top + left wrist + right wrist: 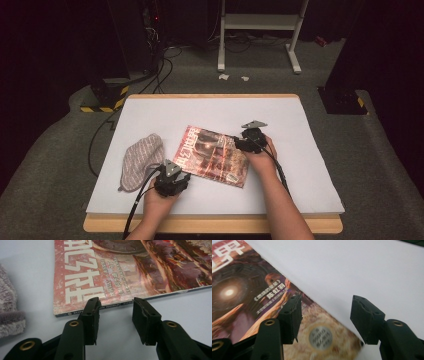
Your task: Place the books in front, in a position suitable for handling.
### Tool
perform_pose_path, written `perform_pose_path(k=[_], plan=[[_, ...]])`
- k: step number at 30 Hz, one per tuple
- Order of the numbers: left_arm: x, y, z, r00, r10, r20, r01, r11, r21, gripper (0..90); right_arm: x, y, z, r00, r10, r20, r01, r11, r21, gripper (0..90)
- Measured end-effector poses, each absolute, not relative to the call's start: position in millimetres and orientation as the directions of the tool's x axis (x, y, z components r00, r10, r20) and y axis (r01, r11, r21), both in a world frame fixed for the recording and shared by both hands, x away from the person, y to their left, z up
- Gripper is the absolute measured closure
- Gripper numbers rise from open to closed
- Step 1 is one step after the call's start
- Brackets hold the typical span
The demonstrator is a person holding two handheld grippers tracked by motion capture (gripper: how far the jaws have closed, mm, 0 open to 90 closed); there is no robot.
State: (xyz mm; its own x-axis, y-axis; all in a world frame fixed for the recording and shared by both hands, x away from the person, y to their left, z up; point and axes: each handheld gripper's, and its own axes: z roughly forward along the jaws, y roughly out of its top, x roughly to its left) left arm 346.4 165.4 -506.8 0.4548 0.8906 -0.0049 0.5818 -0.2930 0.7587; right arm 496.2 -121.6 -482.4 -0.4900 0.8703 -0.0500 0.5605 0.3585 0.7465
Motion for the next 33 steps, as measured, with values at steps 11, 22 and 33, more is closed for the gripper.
perform_pose_path(k=[11, 22, 33], plan=[[361.2, 169.7, -506.4, 0.432, 0.902, 0.006, 0.588, -0.286, 0.757, 57.1, 480.8, -134.2, -498.8, -0.512, 0.857, 0.063, 0.62, 0.318, 0.717, 41.9], [389.5, 176.4, -506.4, 0.371, 0.928, 0.017, 0.595, -0.251, 0.764, 60.4, 384.9, -145.3, -499.8, -0.529, 0.847, 0.04, 0.595, 0.337, 0.73, 42.0], [345.6, 163.6, -500.3, 0.495, 0.861, -0.12, 0.597, -0.237, 0.766, 46.9, 351.8, -138.4, -501.1, -0.548, 0.836, 0.035, 0.576, 0.346, 0.74, 42.3]])
